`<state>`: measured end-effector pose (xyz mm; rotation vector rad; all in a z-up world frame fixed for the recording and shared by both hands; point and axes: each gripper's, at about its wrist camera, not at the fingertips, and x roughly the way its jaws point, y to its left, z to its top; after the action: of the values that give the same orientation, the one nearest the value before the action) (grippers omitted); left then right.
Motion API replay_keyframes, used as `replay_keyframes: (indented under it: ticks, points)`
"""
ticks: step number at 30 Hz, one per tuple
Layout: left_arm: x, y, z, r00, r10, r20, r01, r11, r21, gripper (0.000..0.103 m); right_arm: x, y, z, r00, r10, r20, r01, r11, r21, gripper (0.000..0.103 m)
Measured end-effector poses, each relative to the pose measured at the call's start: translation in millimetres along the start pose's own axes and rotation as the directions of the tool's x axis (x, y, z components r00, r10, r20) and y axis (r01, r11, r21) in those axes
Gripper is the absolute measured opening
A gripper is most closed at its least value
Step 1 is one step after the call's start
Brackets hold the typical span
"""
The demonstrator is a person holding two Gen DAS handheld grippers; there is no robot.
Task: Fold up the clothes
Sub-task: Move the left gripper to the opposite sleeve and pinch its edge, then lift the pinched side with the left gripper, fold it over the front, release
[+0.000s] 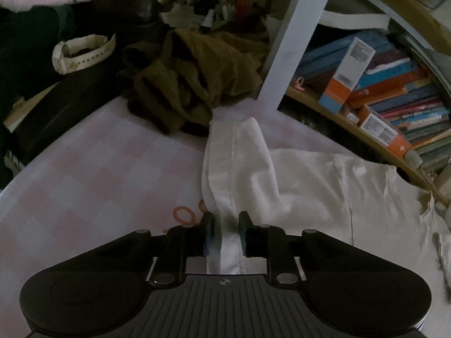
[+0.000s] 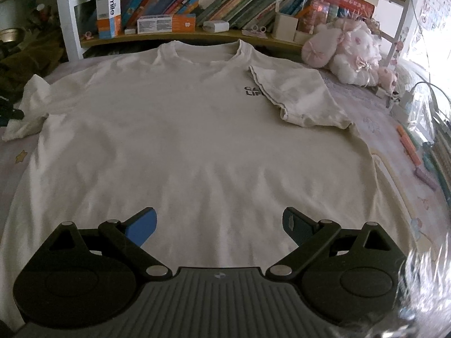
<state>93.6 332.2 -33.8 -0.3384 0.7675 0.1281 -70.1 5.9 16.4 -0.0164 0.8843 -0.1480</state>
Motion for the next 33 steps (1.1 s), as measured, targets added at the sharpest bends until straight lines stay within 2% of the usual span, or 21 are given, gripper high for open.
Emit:
replay_keyframes:
  ticks: [3, 6, 9, 13, 16, 21, 26, 28, 30, 31, 33]
  points:
    - [0, -7, -2, 1.000, 0.025, 0.006, -0.025, 0.998, 0.050, 0.022, -1, -3, -1, 1.000, 0.003, 0.003, -0.003, 1.000, 0.001, 0.096]
    - [0, -15, -5, 0.998, 0.057, 0.017, -0.058, 0.992, 0.111, 0.009, -3, -6, -2, 1.000, 0.007, 0.007, -0.007, 1.000, 0.001, 0.096]
    - [1, -20, -7, 0.997, 0.068, 0.028, -0.072, 0.987, 0.141, 0.006, -4, -9, -3, 1.000, 0.010, 0.010, -0.010, 1.000, 0.002, 0.096]
    - [3, -16, -2, 0.998, 0.061, 0.015, -0.062, 0.996, 0.057, 0.005, -6, -15, -5, 1.000, 0.014, 0.016, -0.014, 1.000, 0.003, 0.096]
    - [-4, -17, 2, 0.998, 0.044, 0.043, -0.043, 0.999, -0.015, 0.005, -6, -28, -7, 1.000, 0.021, 0.018, -0.021, 1.000, 0.002, 0.096]
    - [-17, -48, 8, 0.994, 0.038, 0.102, -0.037, 0.999, -0.015, 0.005, -1, -54, -5, 0.999, 0.048, 0.007, -0.048, 0.999, 0.010, 0.096]
    - [-34, -104, 12, 0.984, 0.016, 0.176, -0.036, 0.993, 0.110, 0.005, 8, -78, 1, 0.995, 0.097, 0.006, -0.097, 0.995, 0.002, 0.096]
    - [-39, -134, 7, 0.980, 0.001, 0.200, -0.041, 0.980, 0.197, 0.006, 12, -87, 2, 0.993, 0.119, 0.003, -0.119, 0.993, -0.001, 0.096]
    - [-43, -165, -2, 0.975, -0.014, 0.223, -0.053, 0.954, 0.294, 0.006, 16, -95, 4, 0.990, 0.139, -0.001, -0.139, 0.990, -0.002, 0.096]
    - [-43, -182, -11, 0.973, -0.025, 0.230, -0.062, 0.931, 0.359, 0.006, 18, -99, 4, 0.989, 0.147, -0.003, -0.147, 0.989, -0.002, 0.096]
    - [-43, -219, -32, 0.971, -0.049, 0.236, -0.078, 0.861, 0.502, 0.006, 22, -107, 4, 0.987, 0.162, -0.010, -0.162, 0.987, 0.002, 0.096]
